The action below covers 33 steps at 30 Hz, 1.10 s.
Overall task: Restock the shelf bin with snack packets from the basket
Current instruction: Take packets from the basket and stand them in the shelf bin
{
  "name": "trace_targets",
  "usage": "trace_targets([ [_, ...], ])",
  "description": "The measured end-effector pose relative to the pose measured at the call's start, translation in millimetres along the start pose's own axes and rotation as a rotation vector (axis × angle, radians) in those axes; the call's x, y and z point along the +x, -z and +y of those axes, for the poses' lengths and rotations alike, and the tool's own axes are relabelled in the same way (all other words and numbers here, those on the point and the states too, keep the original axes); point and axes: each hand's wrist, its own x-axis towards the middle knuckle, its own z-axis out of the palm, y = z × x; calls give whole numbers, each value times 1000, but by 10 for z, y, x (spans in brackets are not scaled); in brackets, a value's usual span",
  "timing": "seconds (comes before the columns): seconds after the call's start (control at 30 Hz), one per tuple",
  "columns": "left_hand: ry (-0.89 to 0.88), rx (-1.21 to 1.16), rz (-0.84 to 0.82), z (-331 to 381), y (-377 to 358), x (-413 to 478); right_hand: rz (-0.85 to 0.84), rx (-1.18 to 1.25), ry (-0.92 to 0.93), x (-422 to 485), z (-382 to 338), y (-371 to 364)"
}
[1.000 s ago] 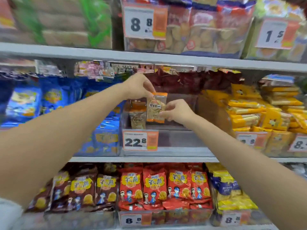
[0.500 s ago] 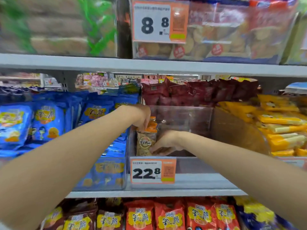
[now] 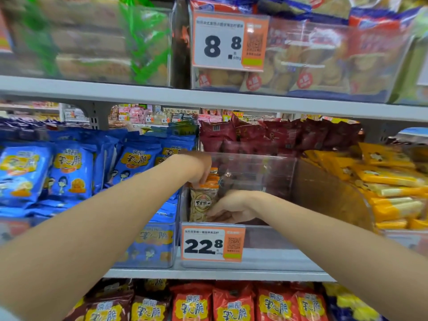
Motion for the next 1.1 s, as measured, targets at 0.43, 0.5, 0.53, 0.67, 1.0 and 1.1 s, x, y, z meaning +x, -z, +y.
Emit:
trace_targets([
  [0.43,-25,-558,474,171,-41,-420,722,-171,434,-720,264,187],
  [0.5,-28,-680,525,409,-70,-526,858,-154,621,-1010,434,152],
  [0.53,-42,-725,529,556,-88,-578,926,-149,712,-1149,540,127],
  [0.67,-165,-739,510,1257,-182,-781,1057,-181,846,-1561,1114,76],
  [1.0,-462,-492,402,3005,-739,-1056,1063,-209,413,-2119,3025,20],
  [1.1,-510,-530,237,3477,-1099,-1071,1005,-102,280,-2178,3663,-63],
])
